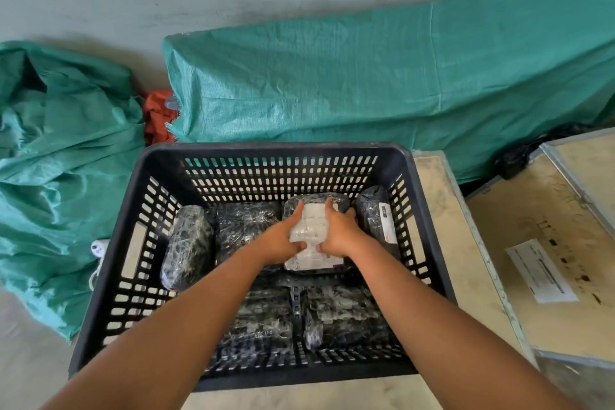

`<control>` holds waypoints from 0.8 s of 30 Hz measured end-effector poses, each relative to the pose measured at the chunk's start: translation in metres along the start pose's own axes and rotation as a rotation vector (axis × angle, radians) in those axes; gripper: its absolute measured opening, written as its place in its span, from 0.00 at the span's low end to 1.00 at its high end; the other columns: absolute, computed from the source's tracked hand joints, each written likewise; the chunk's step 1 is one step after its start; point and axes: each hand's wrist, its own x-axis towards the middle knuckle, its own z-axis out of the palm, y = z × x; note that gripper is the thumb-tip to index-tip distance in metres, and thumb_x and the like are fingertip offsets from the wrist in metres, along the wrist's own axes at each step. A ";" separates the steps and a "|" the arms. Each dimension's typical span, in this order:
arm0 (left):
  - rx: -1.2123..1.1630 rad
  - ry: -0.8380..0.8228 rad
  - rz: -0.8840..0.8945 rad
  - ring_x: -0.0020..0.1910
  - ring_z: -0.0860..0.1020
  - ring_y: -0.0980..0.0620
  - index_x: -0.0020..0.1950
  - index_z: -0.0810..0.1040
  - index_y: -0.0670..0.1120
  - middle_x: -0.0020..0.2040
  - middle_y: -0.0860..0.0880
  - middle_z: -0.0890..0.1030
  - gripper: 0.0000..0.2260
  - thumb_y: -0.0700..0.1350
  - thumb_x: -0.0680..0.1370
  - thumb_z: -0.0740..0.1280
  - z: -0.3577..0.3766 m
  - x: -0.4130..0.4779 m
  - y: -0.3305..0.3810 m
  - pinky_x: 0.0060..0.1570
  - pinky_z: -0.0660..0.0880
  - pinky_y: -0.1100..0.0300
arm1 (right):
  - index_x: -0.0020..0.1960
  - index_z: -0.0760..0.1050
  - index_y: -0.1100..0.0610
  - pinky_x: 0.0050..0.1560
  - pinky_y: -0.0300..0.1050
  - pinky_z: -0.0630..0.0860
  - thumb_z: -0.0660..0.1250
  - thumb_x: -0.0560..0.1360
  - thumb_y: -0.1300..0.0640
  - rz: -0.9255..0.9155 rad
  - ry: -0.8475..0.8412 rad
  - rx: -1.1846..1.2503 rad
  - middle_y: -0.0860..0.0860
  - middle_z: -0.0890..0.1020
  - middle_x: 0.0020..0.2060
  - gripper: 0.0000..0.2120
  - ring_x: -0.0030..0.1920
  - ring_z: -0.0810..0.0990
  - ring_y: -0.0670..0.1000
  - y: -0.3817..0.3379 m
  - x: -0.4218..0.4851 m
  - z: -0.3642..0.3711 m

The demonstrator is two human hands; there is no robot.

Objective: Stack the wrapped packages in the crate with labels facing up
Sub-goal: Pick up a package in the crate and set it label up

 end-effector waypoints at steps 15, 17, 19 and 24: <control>0.633 0.162 -0.066 0.80 0.48 0.38 0.83 0.40 0.52 0.82 0.44 0.33 0.48 0.63 0.76 0.69 0.024 0.028 -0.021 0.76 0.52 0.40 | 0.83 0.34 0.53 0.79 0.58 0.60 0.76 0.75 0.63 0.012 0.002 -0.113 0.64 0.26 0.77 0.56 0.81 0.41 0.65 0.011 0.013 0.027; 0.643 0.154 -0.062 0.80 0.50 0.41 0.83 0.40 0.53 0.83 0.48 0.39 0.47 0.66 0.76 0.66 0.022 0.029 -0.027 0.75 0.54 0.40 | 0.83 0.34 0.53 0.77 0.56 0.63 0.75 0.76 0.65 0.027 -0.018 -0.117 0.64 0.27 0.77 0.56 0.82 0.43 0.65 0.006 0.014 0.024; 0.656 0.145 -0.061 0.80 0.50 0.41 0.83 0.40 0.53 0.83 0.48 0.40 0.47 0.66 0.76 0.66 0.020 0.031 -0.025 0.75 0.55 0.40 | 0.83 0.35 0.53 0.76 0.57 0.65 0.71 0.76 0.70 0.034 -0.020 -0.115 0.64 0.29 0.78 0.53 0.82 0.45 0.66 0.002 0.010 0.018; 0.618 0.121 -0.068 0.81 0.48 0.40 0.83 0.40 0.51 0.83 0.47 0.38 0.49 0.63 0.75 0.69 0.018 0.027 -0.016 0.75 0.52 0.37 | 0.82 0.59 0.56 0.75 0.55 0.67 0.70 0.78 0.68 -0.131 0.188 0.000 0.61 0.50 0.82 0.37 0.80 0.61 0.62 -0.002 -0.021 -0.013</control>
